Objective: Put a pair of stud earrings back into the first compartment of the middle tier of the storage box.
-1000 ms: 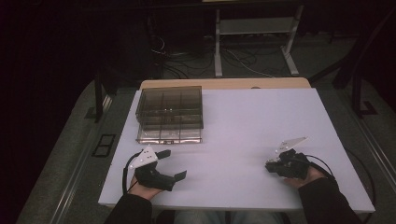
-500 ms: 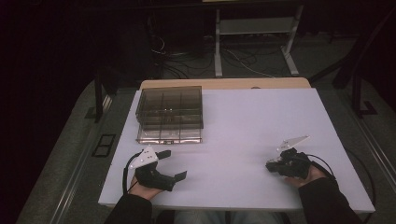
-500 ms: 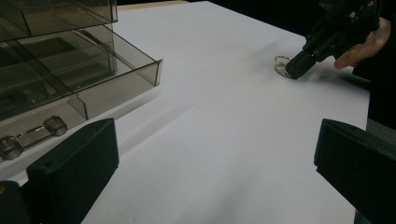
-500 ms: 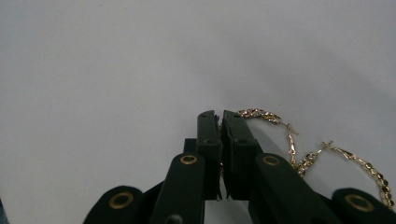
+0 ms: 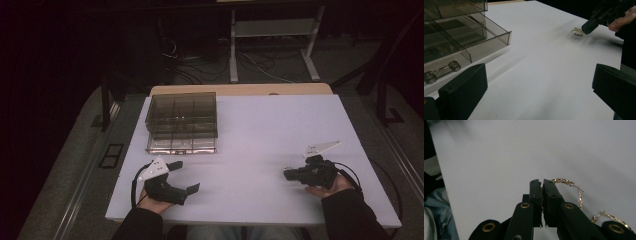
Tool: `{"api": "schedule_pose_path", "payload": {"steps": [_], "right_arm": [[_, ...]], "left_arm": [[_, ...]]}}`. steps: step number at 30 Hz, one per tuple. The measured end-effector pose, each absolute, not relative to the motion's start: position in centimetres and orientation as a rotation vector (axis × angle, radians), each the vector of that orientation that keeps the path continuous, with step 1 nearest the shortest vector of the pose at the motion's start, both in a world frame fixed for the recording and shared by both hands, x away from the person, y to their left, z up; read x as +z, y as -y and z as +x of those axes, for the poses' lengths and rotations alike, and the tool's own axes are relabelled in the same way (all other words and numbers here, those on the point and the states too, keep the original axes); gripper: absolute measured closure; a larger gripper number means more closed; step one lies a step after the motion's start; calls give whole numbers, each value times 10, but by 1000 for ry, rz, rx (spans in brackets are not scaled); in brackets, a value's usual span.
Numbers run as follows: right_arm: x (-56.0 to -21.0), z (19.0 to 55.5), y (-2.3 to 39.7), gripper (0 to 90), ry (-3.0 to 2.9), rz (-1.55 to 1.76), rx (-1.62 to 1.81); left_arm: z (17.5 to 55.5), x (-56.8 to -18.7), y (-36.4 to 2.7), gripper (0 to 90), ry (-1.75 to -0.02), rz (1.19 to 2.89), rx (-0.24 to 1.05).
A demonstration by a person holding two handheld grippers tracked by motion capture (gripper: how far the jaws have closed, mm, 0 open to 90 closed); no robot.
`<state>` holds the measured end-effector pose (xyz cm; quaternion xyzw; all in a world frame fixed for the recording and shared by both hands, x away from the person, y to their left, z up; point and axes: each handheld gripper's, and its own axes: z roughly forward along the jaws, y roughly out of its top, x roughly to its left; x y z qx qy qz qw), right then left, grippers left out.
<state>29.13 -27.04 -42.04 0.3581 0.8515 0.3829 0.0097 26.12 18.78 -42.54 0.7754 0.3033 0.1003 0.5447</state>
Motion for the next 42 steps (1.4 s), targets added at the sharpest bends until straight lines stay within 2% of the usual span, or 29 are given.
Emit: {"api": "schedule_pose_path", "payload": {"steps": [10,42], "right_arm": [[-407,293,265,851,-2663,1076,1260],[-366,324,185,850,-2782,781,1268]], "left_arm": [[259,-425,-190,0,-732,1833,241],[260,-425,-192,0,-732,1818,239]]}}
